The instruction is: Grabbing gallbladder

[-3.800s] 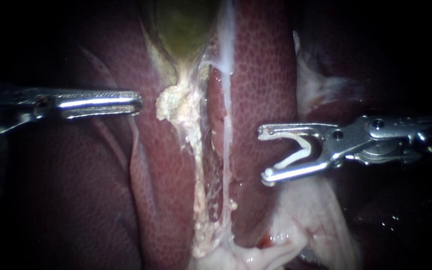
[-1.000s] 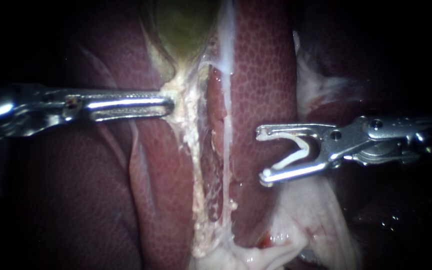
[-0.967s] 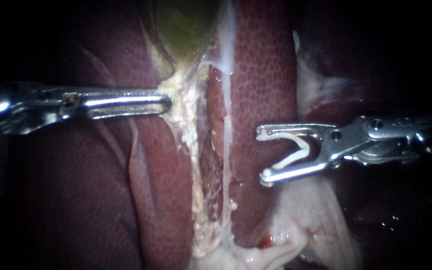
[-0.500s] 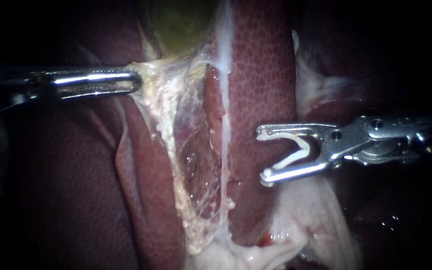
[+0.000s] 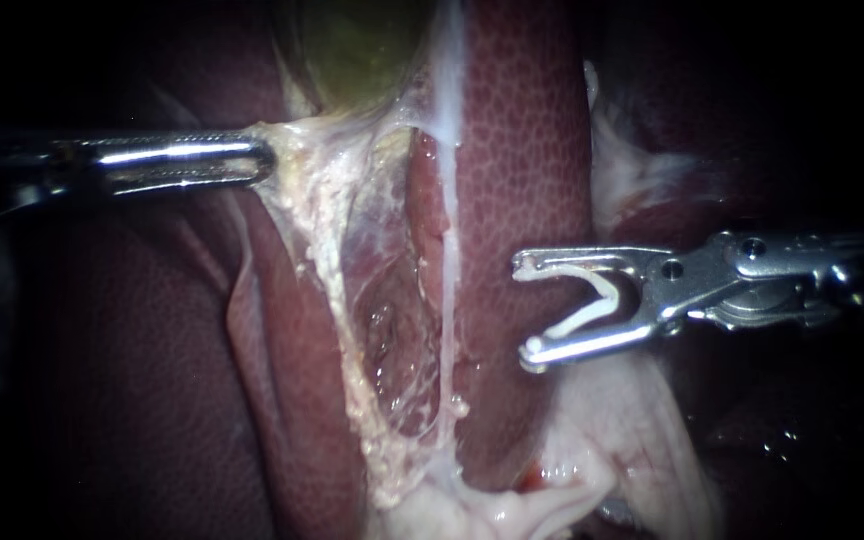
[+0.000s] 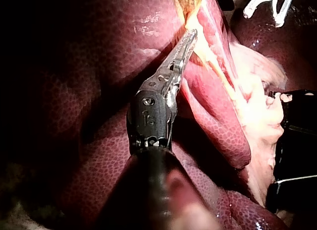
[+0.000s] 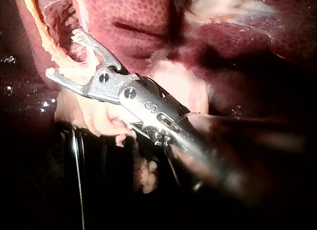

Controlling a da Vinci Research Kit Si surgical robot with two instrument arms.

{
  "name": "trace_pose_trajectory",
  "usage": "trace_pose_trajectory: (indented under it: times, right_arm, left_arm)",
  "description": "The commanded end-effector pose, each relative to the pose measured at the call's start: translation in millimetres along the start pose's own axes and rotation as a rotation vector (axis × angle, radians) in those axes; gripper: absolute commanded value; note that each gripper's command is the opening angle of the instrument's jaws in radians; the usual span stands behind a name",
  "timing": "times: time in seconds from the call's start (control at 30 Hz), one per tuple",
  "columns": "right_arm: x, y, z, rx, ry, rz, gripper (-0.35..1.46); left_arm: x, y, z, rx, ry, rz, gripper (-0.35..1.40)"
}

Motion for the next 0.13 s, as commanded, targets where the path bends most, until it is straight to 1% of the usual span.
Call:
trace_pose_trajectory:
  times: [0.03,0.13]
  right_arm:
    - [0.0,0.0,0.0,0.0,0.0,0.0,0.6]
    - [0.0,0.0,0.0,0.0,0.0,0.0,0.6]
  left_arm:
    - [0.0,0.0,0.0,0.0,0.0,0.0,-0.35]
    - [0.0,-0.1,0.1,-0.001,0.0,0.0,-0.35]
